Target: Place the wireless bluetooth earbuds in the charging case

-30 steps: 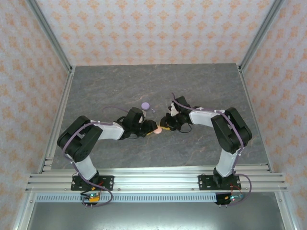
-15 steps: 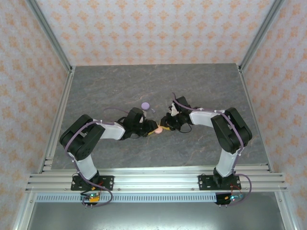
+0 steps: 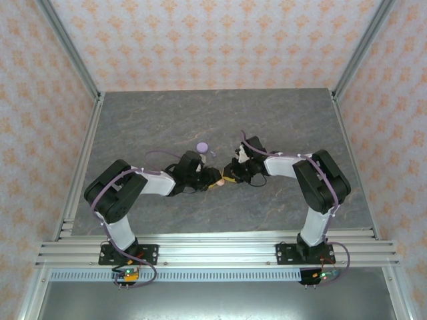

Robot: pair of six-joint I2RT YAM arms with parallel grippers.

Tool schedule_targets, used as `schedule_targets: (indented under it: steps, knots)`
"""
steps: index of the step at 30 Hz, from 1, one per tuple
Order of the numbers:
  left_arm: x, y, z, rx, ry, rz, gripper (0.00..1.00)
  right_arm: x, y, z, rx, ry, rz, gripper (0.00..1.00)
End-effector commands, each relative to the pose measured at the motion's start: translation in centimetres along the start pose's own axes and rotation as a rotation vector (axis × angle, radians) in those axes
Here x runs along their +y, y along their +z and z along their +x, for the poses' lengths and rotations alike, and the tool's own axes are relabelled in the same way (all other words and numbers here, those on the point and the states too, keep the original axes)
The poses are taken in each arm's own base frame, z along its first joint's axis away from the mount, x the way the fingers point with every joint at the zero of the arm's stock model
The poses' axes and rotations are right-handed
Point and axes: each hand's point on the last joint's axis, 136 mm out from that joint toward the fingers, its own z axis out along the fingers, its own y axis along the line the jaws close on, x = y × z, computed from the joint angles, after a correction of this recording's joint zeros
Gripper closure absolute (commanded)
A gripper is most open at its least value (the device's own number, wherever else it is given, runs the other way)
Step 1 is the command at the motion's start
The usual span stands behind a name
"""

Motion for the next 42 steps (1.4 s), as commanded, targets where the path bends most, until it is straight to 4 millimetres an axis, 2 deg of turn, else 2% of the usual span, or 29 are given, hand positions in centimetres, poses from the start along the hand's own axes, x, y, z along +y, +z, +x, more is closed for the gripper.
schedule_targets:
  steps: [1, 7, 10, 16, 22, 25, 28, 30, 35, 38, 42]
  knots:
    - [-0.8, -0.2, -0.4, -0.03, 0.015, 0.025, 0.64, -0.3, 0.2, 0.8, 0.022, 0.015, 0.002, 0.82]
    - [-0.4, -0.8, -0.5, -0.048, 0.019, -0.006, 0.77, -0.4, -0.7, 0.5, -0.022, 0.008, 0.034, 0.82]
    - [-0.6, -1.5, -0.6, -0.063, 0.043, -0.022, 0.78, -0.3, -1.6, 0.2, -0.058, -0.007, 0.061, 0.81]
    - [-2.7, -3.5, -1.3, -0.074, 0.16, -0.019, 0.79, 1.2, -4.8, -0.8, -0.145, -0.083, 0.092, 0.72]
    - [-7.0, -7.5, -3.9, -0.101, 0.32, 0.07, 0.79, 3.4, -10.5, -3.3, -0.261, -0.17, 0.018, 0.61]
    - [-10.8, -10.2, -4.7, -0.1, 0.462, 0.157, 0.79, 5.3, -13.3, -4.0, -0.295, -0.262, -0.048, 0.56]
    - [-14.7, -12.8, -4.7, -0.077, 0.606, 0.258, 0.79, 8.1, -16.2, -4.2, -0.317, -0.373, -0.136, 0.5]
    - [-17.0, -14.4, -4.2, -0.054, 0.711, 0.3, 0.79, 10.5, -18.0, -4.0, -0.33, -0.471, -0.2, 0.48]
    - [-20.9, -17.4, -3.8, -0.056, 0.852, 0.369, 0.79, 14.9, -21.2, -2.5, -0.313, -0.652, -0.293, 0.45]
    - [-22.8, -18.5, -3.5, -0.05, 0.894, 0.426, 0.8, 17.2, -22.7, -1.5, -0.299, -0.729, -0.367, 0.45]
    - [-24.2, -19.1, -3.0, -0.029, 0.924, 0.478, 0.81, 19.1, -24.2, -0.6, -0.302, -0.8, -0.426, 0.46]
